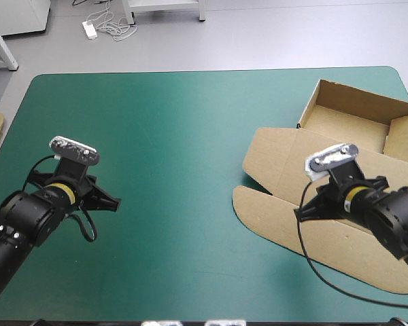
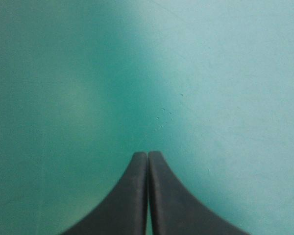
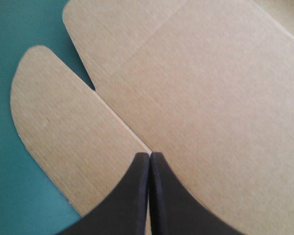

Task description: Fold the box

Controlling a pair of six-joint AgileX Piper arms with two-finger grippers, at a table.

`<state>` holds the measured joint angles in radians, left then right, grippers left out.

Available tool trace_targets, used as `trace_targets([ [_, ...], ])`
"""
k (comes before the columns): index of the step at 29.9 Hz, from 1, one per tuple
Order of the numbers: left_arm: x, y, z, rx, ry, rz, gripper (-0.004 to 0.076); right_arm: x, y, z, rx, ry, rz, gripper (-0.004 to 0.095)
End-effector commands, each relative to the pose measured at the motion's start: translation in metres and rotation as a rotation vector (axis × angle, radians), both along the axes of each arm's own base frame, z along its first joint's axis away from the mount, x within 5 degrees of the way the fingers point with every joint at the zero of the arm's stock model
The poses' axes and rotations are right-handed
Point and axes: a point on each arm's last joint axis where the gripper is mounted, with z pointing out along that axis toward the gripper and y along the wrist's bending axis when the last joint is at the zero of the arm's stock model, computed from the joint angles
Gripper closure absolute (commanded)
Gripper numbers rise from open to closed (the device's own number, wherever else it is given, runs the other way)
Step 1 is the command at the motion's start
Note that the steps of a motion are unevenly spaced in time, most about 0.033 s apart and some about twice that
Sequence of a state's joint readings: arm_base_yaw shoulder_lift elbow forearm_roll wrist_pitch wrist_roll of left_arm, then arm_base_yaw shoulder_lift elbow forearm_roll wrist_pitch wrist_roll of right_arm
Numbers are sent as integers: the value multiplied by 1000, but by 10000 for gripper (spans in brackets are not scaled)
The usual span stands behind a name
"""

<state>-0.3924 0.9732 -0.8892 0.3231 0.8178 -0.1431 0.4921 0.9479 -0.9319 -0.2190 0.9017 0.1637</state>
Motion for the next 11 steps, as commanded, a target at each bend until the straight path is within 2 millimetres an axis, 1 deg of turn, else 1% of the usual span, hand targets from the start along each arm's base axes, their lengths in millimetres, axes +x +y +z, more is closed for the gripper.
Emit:
trace_targets([
  [1,-17,4,-1,-54,-114,-31,732,-19,-12,-10,16,-100,5,919],
  [7,-46,12,-32,-111,-117,-45,732,-54,-29,-58,91,-121,-19,919],
  [9,-55,15,-41,-115,-116,-45,732,-65,-34,-69,123,-127,-30,919],
  [11,-62,18,-48,-115,-115,-44,732,-73,-38,-75,139,-138,-32,919],
])
